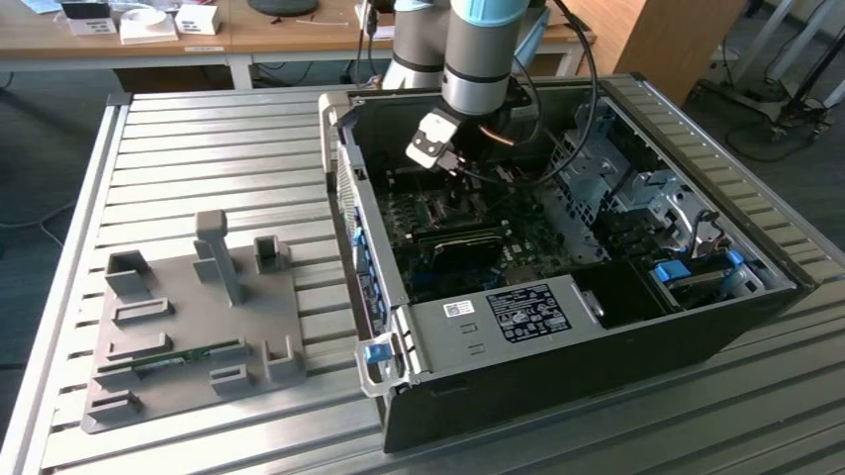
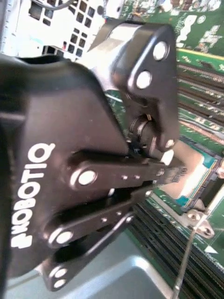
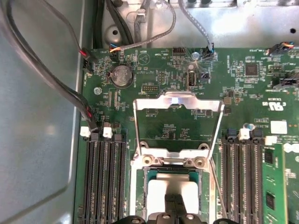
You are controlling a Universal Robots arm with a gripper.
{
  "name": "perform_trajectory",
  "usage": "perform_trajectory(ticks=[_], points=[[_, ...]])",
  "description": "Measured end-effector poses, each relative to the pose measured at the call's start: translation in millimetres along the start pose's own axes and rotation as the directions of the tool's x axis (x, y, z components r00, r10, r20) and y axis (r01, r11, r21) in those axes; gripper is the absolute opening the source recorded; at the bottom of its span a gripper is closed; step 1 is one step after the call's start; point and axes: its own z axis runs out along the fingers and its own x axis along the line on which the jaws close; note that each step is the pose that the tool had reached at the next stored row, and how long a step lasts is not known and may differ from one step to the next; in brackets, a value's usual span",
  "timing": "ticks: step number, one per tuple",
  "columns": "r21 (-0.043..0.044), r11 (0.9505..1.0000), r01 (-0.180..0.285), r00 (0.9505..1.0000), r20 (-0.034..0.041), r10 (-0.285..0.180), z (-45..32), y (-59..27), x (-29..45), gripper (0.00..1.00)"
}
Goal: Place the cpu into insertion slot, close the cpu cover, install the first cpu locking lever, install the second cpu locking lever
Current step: 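Place the cpu into insertion slot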
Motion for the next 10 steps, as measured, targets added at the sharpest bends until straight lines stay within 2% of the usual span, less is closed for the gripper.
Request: perform_trajectory(ticks=[10], points=[[0.0002,1.0,0.0,1.0,0.0002,0.0,-16.7,0.9,0.2,0.11]])
